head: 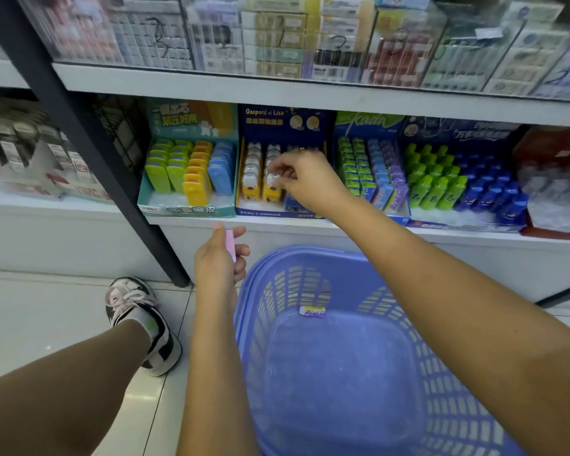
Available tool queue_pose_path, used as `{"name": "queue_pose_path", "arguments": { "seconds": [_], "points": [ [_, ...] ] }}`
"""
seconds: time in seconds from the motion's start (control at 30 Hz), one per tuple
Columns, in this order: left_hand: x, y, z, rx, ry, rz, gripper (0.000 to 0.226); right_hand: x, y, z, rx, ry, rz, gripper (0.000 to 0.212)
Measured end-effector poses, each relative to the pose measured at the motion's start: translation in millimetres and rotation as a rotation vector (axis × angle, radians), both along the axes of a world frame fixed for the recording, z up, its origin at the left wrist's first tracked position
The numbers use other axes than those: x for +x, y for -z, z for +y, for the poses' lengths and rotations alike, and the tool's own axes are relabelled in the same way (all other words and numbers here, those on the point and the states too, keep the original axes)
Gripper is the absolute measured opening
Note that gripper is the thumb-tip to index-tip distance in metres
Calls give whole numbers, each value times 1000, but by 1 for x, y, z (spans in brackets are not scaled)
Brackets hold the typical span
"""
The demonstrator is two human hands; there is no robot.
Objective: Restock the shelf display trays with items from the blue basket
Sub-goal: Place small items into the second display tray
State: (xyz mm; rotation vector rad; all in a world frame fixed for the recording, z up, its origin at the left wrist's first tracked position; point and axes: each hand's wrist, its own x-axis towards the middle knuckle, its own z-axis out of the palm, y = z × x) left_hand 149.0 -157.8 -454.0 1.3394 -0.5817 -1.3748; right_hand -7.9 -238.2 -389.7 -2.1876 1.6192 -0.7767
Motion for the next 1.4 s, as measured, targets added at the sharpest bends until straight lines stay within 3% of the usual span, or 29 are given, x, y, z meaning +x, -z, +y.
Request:
{"name": "queue_pose_path", "arguments": {
  "seconds": [0.1, 0.27, 0.63, 0.9, 1.1, 1.27, 1.33, 1.4],
  "points": [
    [1, 0, -3, 47, 18, 58, 45, 3, 2, -4, 15, -33, 109, 25],
    [4, 1, -5, 33, 30, 166, 39, 0, -6, -6, 88, -36, 111, 27],
    [-1, -5, -3, 33, 21, 372, 29, 2, -4, -4, 20, -29, 173, 23],
    [-5, -5, -3, 13, 26, 442, 28, 12, -4, -1, 41, -29, 200, 26],
    [-7, -1, -3, -55, 85, 426, 26, 11, 6, 2, -21, 18, 272, 27],
    [-10, -7, 0, -58, 157, 518, 30, 14, -4, 4, -36, 41, 379, 28],
    [-12, -10, 2, -63, 204, 529, 30, 9, -7, 17, 0, 13, 293, 32],
    [-18, -10, 3, -102, 240, 459, 28, -1, -6, 38, 39, 41, 78, 26]
  ]
}}
